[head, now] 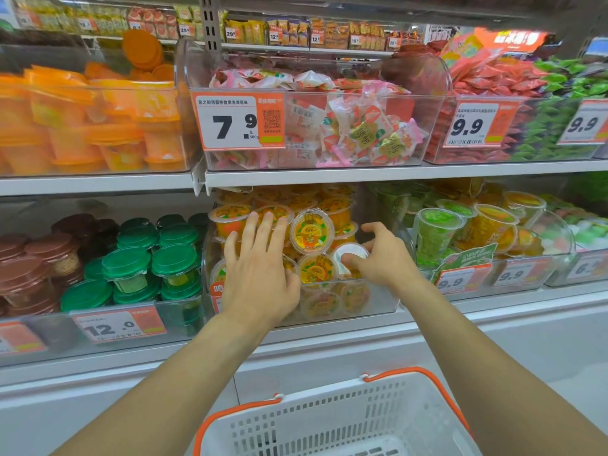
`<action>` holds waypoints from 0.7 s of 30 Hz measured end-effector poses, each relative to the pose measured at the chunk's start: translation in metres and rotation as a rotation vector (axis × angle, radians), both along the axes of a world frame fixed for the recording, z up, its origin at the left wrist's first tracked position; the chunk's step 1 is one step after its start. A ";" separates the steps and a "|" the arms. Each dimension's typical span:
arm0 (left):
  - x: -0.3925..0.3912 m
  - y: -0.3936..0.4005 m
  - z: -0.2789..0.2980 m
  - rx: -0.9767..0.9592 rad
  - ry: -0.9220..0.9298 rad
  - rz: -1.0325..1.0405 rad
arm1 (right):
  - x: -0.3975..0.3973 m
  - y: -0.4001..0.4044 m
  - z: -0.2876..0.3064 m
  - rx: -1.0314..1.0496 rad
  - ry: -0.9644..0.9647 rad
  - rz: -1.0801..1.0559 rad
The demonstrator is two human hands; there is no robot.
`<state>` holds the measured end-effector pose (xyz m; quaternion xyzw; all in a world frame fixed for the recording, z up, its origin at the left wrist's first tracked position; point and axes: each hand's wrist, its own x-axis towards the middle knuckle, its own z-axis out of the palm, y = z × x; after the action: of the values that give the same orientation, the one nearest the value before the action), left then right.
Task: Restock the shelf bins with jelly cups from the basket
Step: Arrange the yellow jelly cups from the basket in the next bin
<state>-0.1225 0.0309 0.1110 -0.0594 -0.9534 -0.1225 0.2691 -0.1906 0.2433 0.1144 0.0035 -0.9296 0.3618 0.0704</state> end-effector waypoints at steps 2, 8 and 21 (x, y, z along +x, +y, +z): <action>0.000 -0.002 0.000 0.010 0.009 -0.013 | -0.002 0.004 0.010 -0.169 0.020 0.015; 0.002 -0.011 0.001 0.029 0.047 0.018 | -0.056 -0.019 0.027 -0.867 -0.127 0.061; -0.001 -0.014 -0.005 0.027 0.042 0.027 | -0.069 -0.034 0.031 -0.741 -0.235 0.029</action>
<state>-0.1233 0.0171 0.1059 -0.0454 -0.9466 -0.1304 0.2913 -0.2595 0.2096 0.1458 -0.0503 -0.7376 0.6719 -0.0451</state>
